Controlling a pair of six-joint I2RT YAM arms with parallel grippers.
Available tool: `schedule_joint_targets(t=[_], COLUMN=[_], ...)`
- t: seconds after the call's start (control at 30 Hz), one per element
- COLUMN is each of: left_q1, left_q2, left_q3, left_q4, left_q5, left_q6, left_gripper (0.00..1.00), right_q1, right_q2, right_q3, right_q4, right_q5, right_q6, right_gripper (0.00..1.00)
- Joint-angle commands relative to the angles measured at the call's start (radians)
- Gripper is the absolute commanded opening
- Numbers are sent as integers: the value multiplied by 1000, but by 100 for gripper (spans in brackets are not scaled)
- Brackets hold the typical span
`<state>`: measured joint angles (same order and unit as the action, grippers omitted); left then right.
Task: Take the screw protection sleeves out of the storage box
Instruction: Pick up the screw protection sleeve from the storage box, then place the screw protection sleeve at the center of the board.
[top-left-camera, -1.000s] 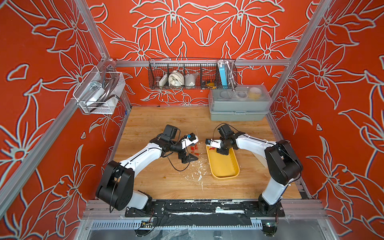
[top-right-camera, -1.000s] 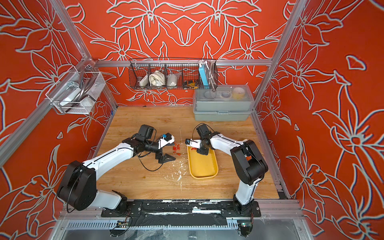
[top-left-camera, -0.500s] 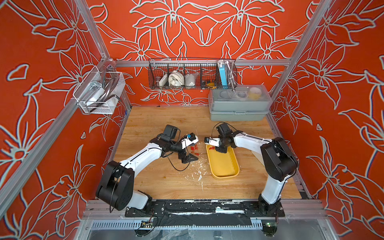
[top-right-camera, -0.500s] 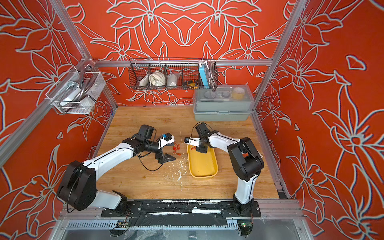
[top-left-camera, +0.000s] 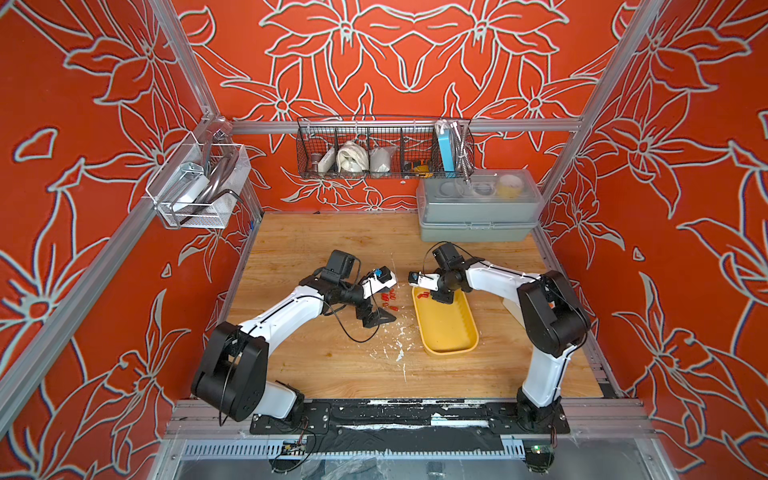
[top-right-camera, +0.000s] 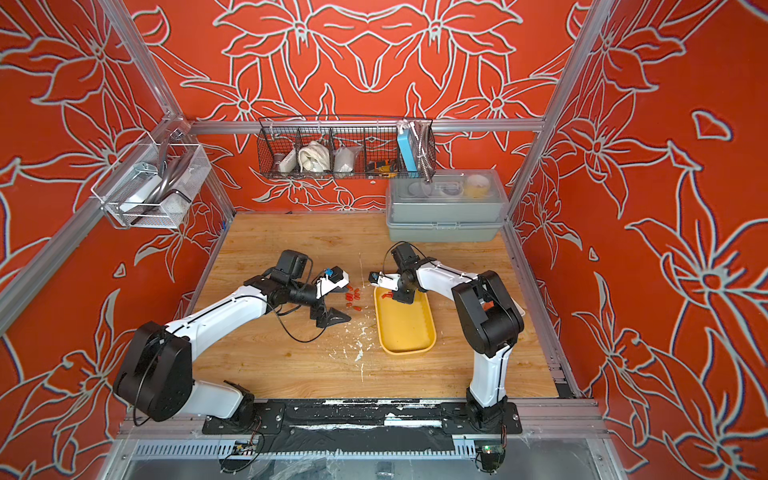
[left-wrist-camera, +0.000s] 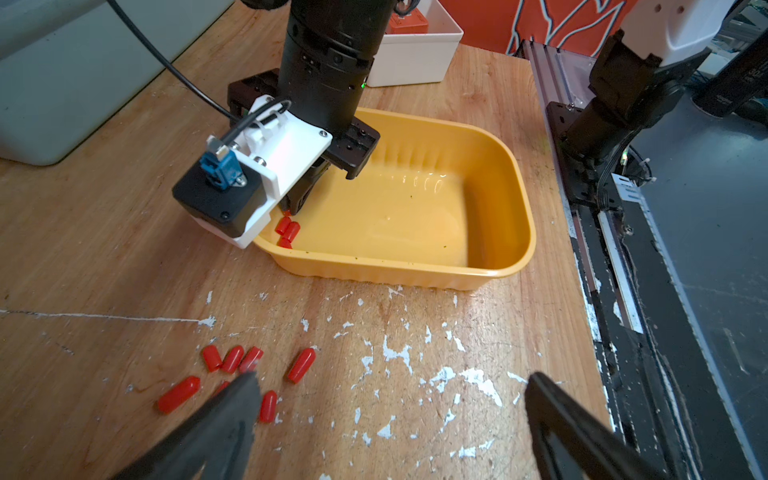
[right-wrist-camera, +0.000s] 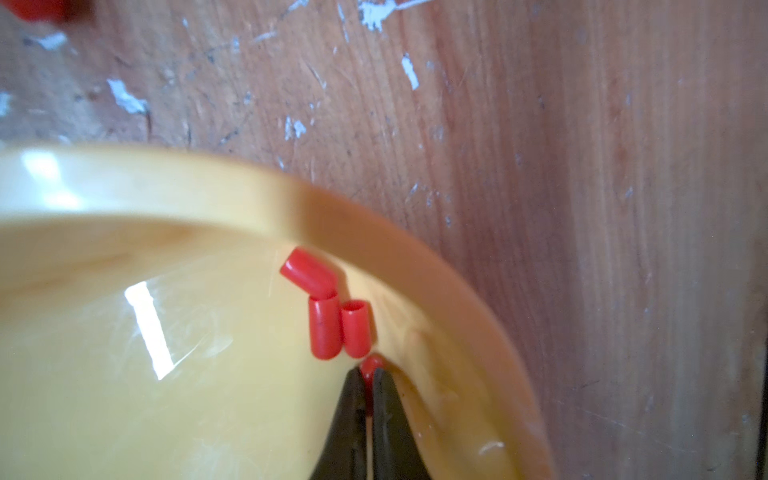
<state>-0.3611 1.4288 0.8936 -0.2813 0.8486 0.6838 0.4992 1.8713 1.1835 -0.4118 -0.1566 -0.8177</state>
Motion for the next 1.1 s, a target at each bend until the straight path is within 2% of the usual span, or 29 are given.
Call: schedule_joint_targets(t=[0.0,0.5,0.73,0.93,1.07], left_q1=[-4,-4,3,57,88], left_q2=[-28,-41,-51,-88,-118], left_q3=[21,27,37,47,65], left_q4=[-24,-27,-41,-62,-100], left_q5=[0,-44,-76,-138,-263], left_q6=[13,11,14,58,104], left_gripper=[98,98,98,98,98], right_q1=[-17,-71,-74,-53,17], right_q2=[26,-71,-179,-276,-284], right_q3=[12,54,56,90,133], right_q4=[-108,-231,-337,-417,-448], right_q5=[-36,-166,-270,-388,-398], right_q6=[16,42,60,135,174], right_gripper=[1,0,0,0,0])
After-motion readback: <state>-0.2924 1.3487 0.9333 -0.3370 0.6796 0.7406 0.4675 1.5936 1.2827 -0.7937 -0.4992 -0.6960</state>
